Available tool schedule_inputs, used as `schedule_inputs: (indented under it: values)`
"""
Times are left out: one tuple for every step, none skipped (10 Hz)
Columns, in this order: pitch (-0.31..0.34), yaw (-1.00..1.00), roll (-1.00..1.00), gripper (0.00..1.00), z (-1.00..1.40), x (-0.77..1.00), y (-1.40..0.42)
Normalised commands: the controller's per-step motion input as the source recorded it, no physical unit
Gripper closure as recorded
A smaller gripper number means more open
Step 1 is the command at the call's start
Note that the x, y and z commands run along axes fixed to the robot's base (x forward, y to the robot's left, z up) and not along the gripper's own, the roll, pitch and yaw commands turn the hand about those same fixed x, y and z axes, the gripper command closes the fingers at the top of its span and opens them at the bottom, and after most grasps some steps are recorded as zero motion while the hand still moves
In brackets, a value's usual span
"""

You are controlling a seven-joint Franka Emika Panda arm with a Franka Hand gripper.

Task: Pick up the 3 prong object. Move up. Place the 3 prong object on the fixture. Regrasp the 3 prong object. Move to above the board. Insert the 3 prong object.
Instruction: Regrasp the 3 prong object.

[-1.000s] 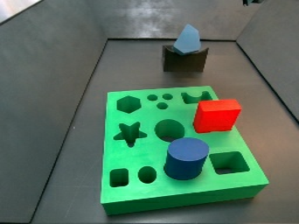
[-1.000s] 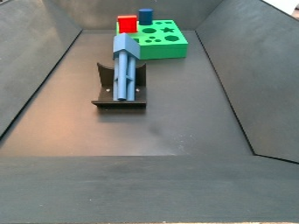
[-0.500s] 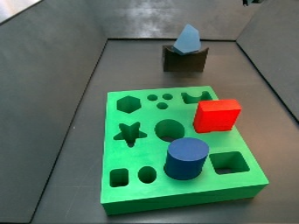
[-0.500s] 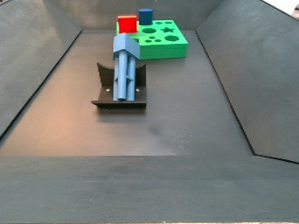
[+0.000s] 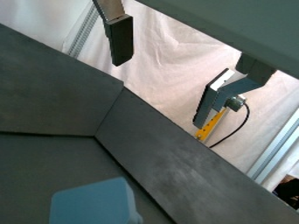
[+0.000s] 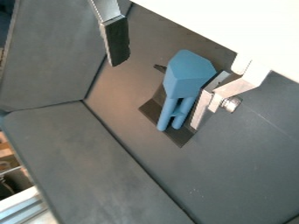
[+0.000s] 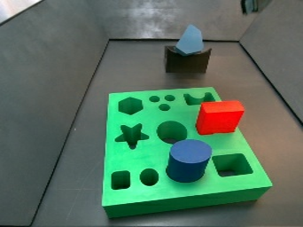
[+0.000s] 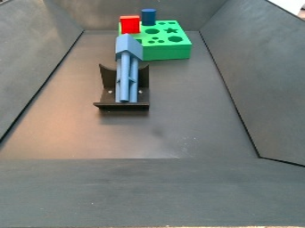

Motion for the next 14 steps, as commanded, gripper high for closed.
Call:
schedule_inputs:
  values:
    - [0.075, 0.12, 0.05, 0.0, -1.0, 0.26, 0.03]
    - [0.059, 0.12, 0.06, 0.0, -1.0, 0.28, 0.03]
    - [0.046, 0.13, 0.07, 0.0, -1.0, 0.29, 0.02]
    - [0.035, 0.13, 0.08, 0.0, -1.0, 0.29, 0.02]
    - [0.017, 0.12, 0.09, 0.0, -1.0, 0.31, 0.01]
    - [0.014, 0.12, 0.09, 0.0, -1.0, 0.32, 0.0]
    - [0.008, 0.1, 0.1, 0.0, -1.0, 0.34, -0.01]
    - [0.006, 0.09, 0.1, 0.0, -1.0, 0.36, -0.02]
    - [0.006, 0.08, 0.11, 0.0, -0.96, 0.38, -0.03]
    - [0.005, 0.08, 0.11, 0.0, -0.86, 0.36, -0.03]
    - [0.014, 0.07, 0.11, 0.0, -0.67, 0.33, -0.03]
    - [0.017, 0.07, 0.12, 0.0, -0.53, 0.3, -0.04]
    - [0.026, 0.07, 0.12, 0.0, -0.35, 0.26, -0.04]
    - [0.028, 0.07, 0.12, 0.0, -0.26, 0.25, -0.04]
